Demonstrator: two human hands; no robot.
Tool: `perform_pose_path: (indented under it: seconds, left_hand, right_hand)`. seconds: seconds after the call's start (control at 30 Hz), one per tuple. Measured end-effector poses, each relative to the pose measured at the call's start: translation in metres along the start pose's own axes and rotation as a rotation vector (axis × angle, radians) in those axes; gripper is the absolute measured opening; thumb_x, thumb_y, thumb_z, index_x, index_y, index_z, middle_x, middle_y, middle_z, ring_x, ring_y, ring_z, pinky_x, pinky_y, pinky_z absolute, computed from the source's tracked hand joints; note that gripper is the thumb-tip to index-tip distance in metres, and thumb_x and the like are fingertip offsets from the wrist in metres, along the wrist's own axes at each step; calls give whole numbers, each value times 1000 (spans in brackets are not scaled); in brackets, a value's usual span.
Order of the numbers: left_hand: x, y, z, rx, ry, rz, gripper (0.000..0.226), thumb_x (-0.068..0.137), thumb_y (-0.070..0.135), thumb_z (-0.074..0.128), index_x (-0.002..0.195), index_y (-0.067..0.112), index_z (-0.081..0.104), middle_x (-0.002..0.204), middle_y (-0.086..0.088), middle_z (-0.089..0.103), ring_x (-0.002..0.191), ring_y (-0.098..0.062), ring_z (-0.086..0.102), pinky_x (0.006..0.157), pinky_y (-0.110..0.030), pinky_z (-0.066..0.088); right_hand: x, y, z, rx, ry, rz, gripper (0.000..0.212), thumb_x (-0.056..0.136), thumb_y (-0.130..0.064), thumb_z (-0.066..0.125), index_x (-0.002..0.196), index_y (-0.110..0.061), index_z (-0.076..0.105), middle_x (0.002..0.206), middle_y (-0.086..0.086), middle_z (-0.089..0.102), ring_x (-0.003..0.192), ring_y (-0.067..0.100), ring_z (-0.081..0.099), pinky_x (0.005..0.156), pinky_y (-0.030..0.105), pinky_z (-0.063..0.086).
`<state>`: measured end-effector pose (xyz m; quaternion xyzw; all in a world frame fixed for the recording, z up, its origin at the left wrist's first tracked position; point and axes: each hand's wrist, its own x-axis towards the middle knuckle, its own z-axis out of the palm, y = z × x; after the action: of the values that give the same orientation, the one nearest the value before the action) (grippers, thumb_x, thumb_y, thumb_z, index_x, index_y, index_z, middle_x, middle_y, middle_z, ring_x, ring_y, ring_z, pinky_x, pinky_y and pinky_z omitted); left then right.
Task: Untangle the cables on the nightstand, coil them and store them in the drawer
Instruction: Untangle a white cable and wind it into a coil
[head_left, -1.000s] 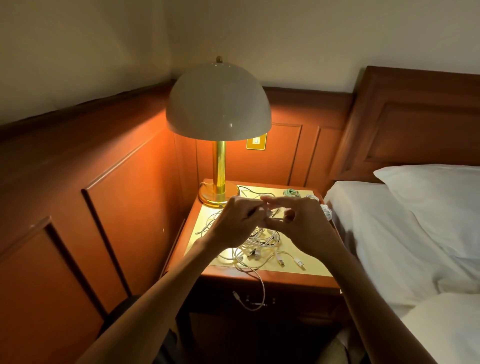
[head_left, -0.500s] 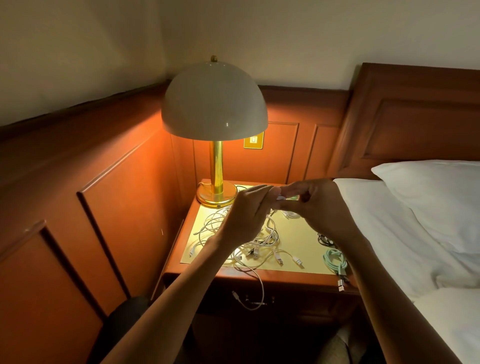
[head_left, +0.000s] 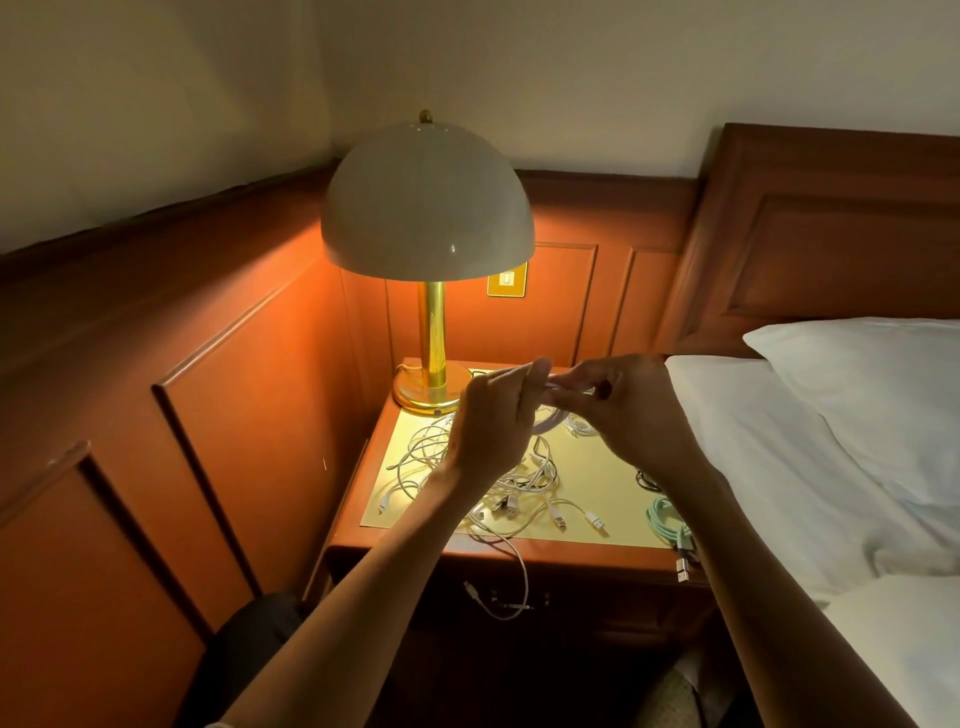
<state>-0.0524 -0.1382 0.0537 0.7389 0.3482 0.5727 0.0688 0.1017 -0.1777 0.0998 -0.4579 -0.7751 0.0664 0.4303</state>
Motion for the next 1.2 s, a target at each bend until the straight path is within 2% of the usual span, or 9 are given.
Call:
perform_pose_path:
  seconds: [0.17, 0.33, 0.53, 0.63, 0.77, 0.83, 0.93, 1.1, 1.2]
  left_hand:
    - [-4, -14, -5, 20, -249, 12, 48, 107, 28, 39, 62, 20, 56, 45, 21, 35, 37, -3, 49, 41, -9, 24]
    - [3, 3, -23, -106, -311, -74, 47, 107, 21, 41, 65, 17, 60, 50, 12, 51, 44, -4, 47, 48, -11, 26]
    - [15, 22, -36, -200, -265, 60, 47, 105, 13, 43, 60, 16, 57, 48, 20, 42, 39, -4, 42, 49, -11, 27]
    - [19, 24, -30, -245, -216, -15, 49, 106, 14, 42, 59, 17, 55, 44, 17, 41, 37, -6, 43, 48, -13, 29]
    - [28, 26, -22, -246, -57, -156, 55, 107, 17, 42, 53, 27, 46, 38, 11, 42, 36, -6, 44, 48, -17, 32]
    - [32, 21, -18, -206, -16, -238, 56, 107, 22, 42, 52, 25, 47, 40, 10, 45, 38, -7, 43, 49, -29, 36]
    - [35, 11, -14, -90, -65, -352, 58, 108, 28, 40, 56, 5, 53, 45, -5, 47, 41, -10, 41, 51, -34, 36]
    - [36, 8, -27, 143, -279, -195, 14, 82, 0, 74, 88, -10, 66, 53, -11, 54, 41, -17, 50, 40, -13, 14]
    - [39, 10, -26, 199, -194, -317, 30, 104, 23, 44, 82, 7, 56, 60, 4, 46, 59, -18, 47, 50, -16, 26]
  right_hand:
    - [-7, -7, 2, -251, -190, -73, 10, 84, -11, 77, 93, -14, 80, 80, -7, 59, 65, 3, 51, 63, 21, 39]
    - [4, -6, -20, -123, -195, -303, 10, 88, -20, 73, 97, -17, 78, 79, -4, 65, 62, 6, 52, 56, 18, 39]
    - [-1, -10, -19, 366, -18, -4, 16, 80, -24, 77, 95, -23, 71, 71, -8, 69, 54, 24, 49, 52, 23, 39]
    - [-3, -4, -5, 584, 30, 76, 12, 87, -15, 70, 94, -5, 70, 71, 2, 69, 54, 29, 55, 58, 26, 43]
    - [1, -1, 11, 482, 191, 49, 15, 94, -18, 65, 98, -7, 73, 88, 13, 69, 66, 33, 60, 58, 33, 48]
    - [3, -1, 15, 352, 219, 65, 12, 94, -12, 64, 98, -14, 75, 91, 1, 72, 76, 13, 66, 64, 20, 49]
    - [6, -3, 20, 324, 100, 163, 24, 94, -5, 63, 92, -24, 76, 87, -13, 74, 81, 2, 68, 73, 17, 51]
    - [7, -12, 20, 741, -6, 549, 28, 95, -5, 51, 87, -12, 77, 89, 9, 77, 86, 20, 73, 83, 34, 56]
    - [4, -12, 21, 728, -28, 601, 13, 92, -16, 66, 87, -13, 77, 91, 11, 77, 88, 20, 74, 87, 34, 57]
